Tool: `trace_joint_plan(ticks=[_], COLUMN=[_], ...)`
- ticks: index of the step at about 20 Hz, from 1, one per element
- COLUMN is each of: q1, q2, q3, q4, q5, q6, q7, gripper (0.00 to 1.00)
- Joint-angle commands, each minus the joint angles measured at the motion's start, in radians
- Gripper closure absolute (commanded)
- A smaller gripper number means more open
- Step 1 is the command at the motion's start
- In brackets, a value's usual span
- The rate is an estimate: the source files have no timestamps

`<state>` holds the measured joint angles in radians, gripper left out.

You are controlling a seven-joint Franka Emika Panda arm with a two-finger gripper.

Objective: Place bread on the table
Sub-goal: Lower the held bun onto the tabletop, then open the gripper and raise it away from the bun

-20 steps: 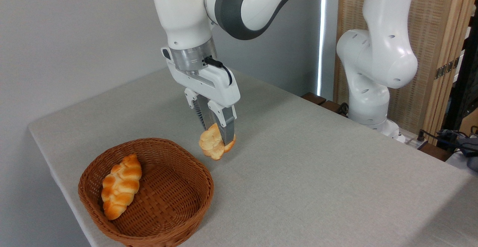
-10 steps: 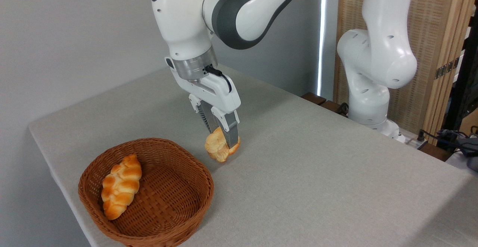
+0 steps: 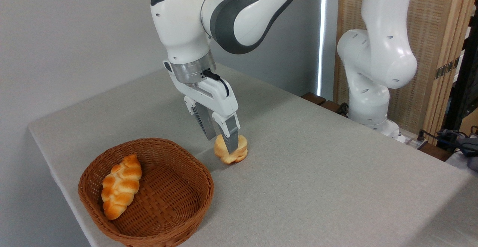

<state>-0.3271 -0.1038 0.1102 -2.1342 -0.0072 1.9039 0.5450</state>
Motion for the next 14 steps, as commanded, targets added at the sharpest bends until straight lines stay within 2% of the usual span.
trace_joint_plan(ticks=[1, 10, 14], q1=[-0.003, -0.001, 0.008], q2=[0.000, -0.010, -0.005], q3=[0.005, 0.013, 0.016], q4=[0.005, 0.082, 0.131], q5=[0.001, -0.002, -0.002], q6=[0.011, 0.020, 0.093], q7=[0.009, 0.007, 0.007], gripper=[0.00, 0.00, 0.00])
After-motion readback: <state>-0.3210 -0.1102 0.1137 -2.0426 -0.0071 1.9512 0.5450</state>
